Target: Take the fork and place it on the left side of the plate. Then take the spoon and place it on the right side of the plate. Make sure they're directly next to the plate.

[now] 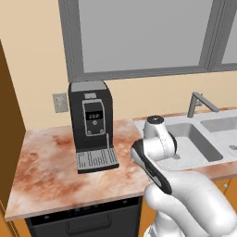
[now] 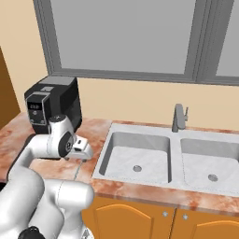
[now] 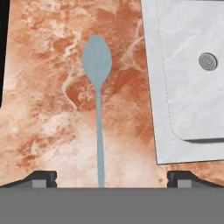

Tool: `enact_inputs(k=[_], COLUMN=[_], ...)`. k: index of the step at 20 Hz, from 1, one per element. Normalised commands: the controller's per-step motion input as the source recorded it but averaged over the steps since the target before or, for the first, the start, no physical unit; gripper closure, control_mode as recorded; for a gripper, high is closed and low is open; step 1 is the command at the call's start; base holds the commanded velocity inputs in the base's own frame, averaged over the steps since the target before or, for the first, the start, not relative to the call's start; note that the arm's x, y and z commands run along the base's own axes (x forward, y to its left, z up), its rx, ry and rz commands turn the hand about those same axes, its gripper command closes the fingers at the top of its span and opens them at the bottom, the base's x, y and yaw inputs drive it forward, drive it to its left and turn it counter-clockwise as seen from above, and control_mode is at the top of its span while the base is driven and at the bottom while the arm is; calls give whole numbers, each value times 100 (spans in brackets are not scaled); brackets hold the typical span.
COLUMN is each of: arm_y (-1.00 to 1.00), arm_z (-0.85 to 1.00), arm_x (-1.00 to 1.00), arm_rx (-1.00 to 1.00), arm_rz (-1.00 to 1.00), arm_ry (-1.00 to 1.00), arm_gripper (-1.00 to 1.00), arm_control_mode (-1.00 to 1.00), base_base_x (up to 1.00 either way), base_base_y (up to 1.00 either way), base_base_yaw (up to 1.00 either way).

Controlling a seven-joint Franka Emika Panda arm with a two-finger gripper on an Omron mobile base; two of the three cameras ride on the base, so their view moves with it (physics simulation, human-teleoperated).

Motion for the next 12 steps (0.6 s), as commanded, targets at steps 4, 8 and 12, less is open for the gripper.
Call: enact_inputs(k=[4, 8, 12], arm_y=[0, 0, 0], arm_z=[-51, -55, -47], arm_x=[16, 3, 0], arm_rx=[0, 0, 0], arm_rz=[0, 0, 0], arm_ry=[0, 0, 0], arm_gripper=[-100, -100, -100], arm_control_mode=[-100, -100, -100], base_base_x=[0, 0, 0], base_base_y=[0, 0, 0], base_base_yaw=[0, 0, 0])
